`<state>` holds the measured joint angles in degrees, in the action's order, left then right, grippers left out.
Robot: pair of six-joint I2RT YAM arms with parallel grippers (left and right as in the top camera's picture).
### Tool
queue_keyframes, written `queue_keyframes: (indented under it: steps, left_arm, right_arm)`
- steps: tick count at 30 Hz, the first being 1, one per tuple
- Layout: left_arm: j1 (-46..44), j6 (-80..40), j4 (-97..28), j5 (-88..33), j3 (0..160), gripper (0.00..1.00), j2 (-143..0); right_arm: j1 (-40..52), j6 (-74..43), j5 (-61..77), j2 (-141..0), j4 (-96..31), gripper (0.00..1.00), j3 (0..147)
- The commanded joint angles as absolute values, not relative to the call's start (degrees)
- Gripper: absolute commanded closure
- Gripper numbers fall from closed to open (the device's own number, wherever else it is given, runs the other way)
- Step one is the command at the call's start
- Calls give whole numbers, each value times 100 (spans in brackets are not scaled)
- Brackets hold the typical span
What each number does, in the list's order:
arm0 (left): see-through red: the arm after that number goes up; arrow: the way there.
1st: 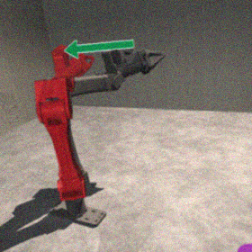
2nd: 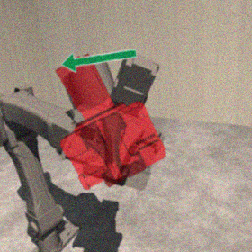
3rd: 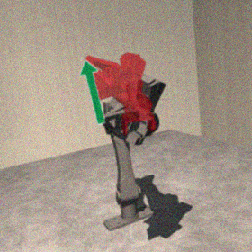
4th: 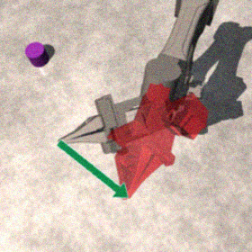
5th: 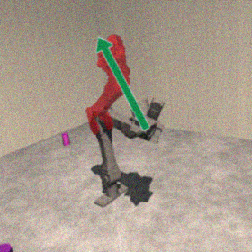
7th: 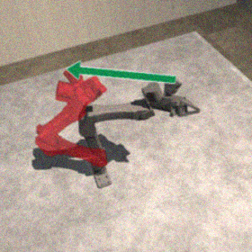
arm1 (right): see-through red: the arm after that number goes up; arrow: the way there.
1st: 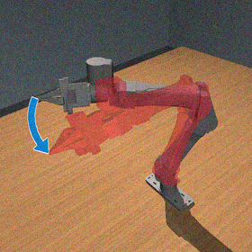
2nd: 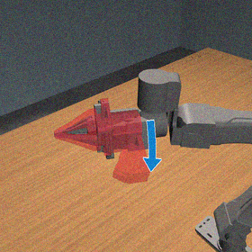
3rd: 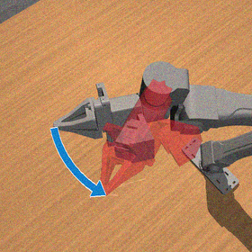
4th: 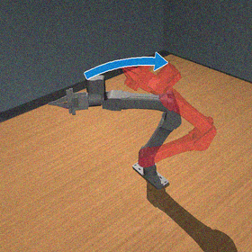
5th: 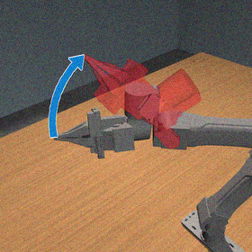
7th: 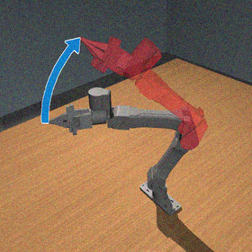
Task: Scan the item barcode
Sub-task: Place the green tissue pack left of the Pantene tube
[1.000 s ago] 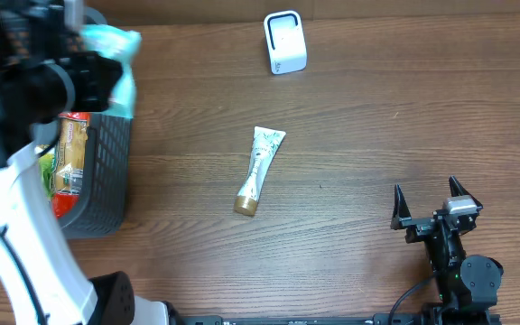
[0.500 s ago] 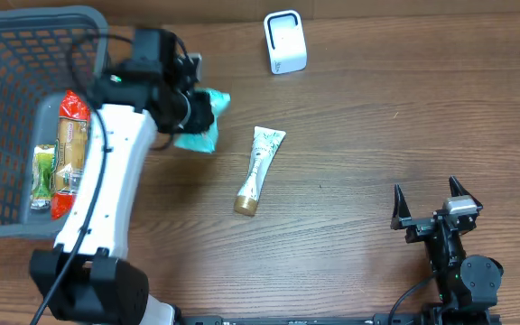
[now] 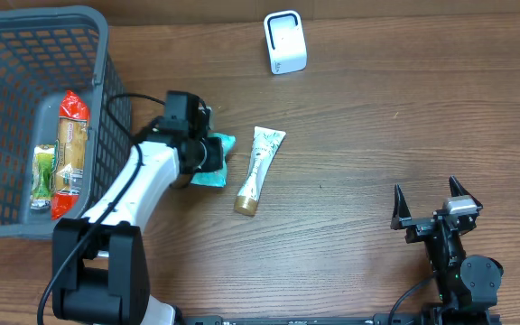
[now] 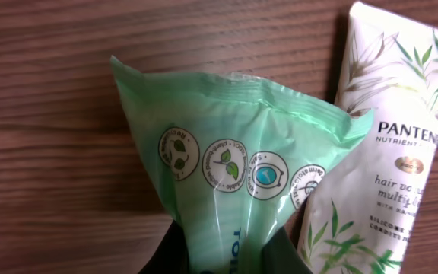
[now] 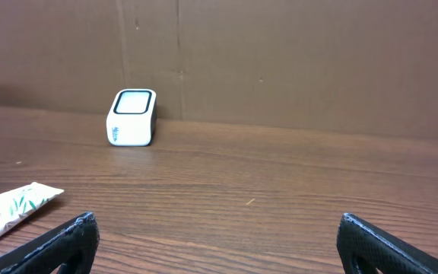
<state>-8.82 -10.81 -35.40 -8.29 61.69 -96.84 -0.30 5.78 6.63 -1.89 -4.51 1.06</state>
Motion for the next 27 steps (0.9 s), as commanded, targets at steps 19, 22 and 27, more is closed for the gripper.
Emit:
queue_keyframes:
  steps: [19,22,27]
  left_arm:
    - [-1717,-1028,-3221,-683,6611,53,-9467]
    - [-1717,-937,-3763,-657,7225,54,-9314]
    - [-1717,-873,-5039,-451,8724,51,-9000]
  right_arm:
    - [-49,585,646,-158,-421,0,47]
    - [-49,585,646,-158,-419,0,47]
    - [-49,585,646,-158,-419,0,47]
